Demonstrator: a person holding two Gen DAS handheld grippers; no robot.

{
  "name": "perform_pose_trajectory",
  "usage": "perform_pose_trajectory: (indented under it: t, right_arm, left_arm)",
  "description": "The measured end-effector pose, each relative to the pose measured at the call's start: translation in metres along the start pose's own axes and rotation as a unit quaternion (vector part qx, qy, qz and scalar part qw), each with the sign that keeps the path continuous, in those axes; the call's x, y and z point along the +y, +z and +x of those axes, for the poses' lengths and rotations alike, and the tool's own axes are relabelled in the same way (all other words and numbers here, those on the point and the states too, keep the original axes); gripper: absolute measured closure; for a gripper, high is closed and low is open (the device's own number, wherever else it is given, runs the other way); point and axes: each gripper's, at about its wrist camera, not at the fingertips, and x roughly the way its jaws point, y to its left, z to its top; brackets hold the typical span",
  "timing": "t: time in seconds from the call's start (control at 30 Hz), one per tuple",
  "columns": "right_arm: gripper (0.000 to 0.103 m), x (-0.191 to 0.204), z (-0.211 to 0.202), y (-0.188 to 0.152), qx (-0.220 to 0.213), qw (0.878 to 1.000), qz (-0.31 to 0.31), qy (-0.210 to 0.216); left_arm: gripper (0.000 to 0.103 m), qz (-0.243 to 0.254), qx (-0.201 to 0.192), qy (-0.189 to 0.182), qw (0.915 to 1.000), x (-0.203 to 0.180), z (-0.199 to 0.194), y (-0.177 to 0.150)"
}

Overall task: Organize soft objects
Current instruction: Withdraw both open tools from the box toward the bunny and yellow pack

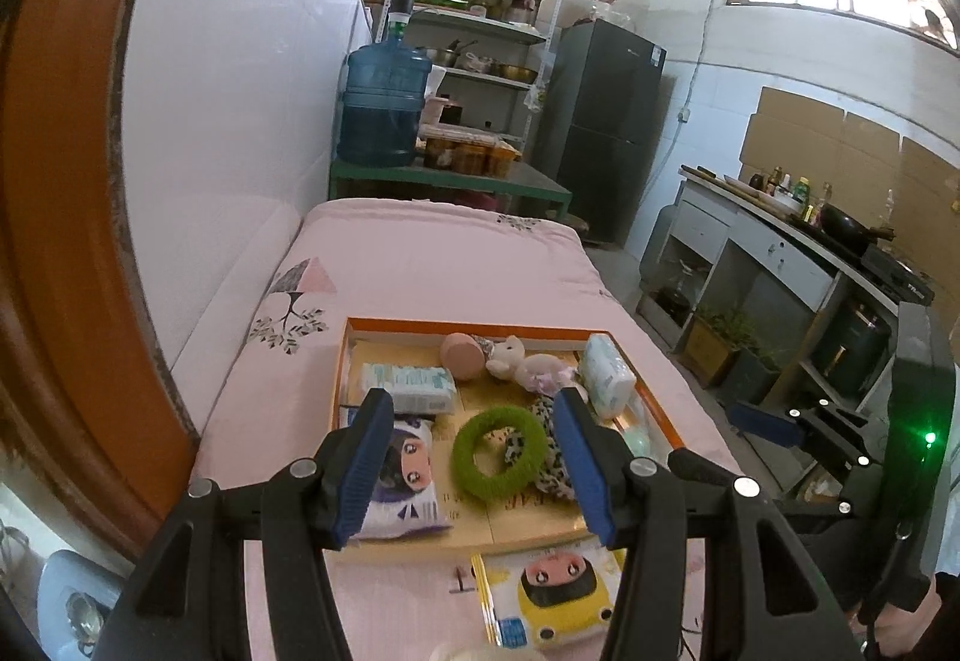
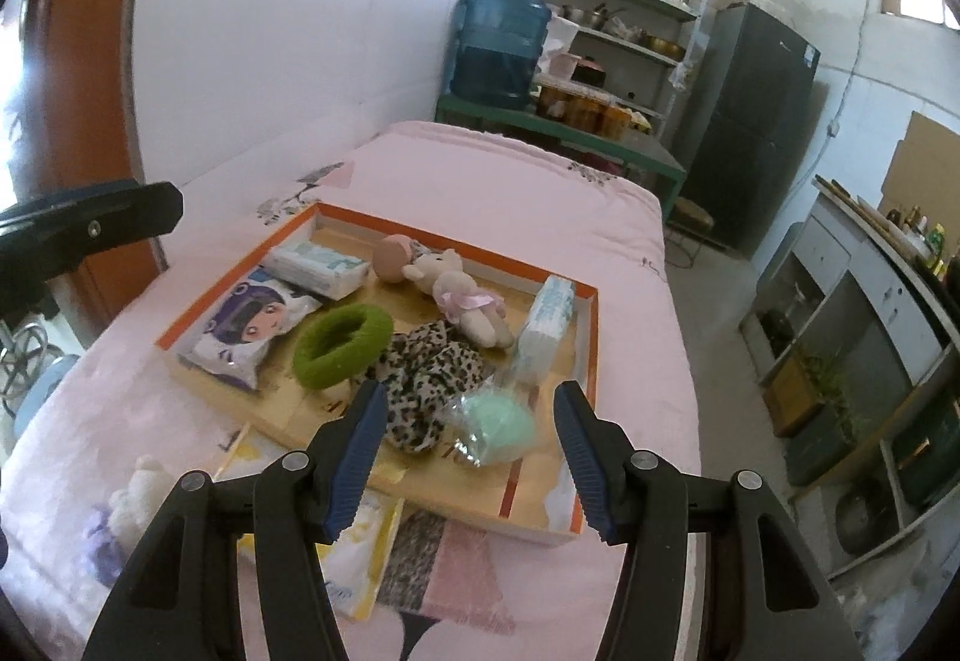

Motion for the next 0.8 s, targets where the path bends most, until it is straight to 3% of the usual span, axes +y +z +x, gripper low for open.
perform_pose_trajectory:
  t: [0.5, 0.8]
  right_arm:
    - [0.044, 0.014, -0.068, -0.022, -0.015, 0.999, 0.023, 0.027]
    - [0.043, 0.028, -0.090, -0.046, -0.016, 0.998, 0.033, 0.051]
  left_arm:
    - [0.048, 0.011, -0.012, -0.002, 0.9999, -0.002, -0.061, -0.013]
    - [0.048, 0.026, -0.013, -0.001, 0.9996, -0.004, -0.090, -0.041]
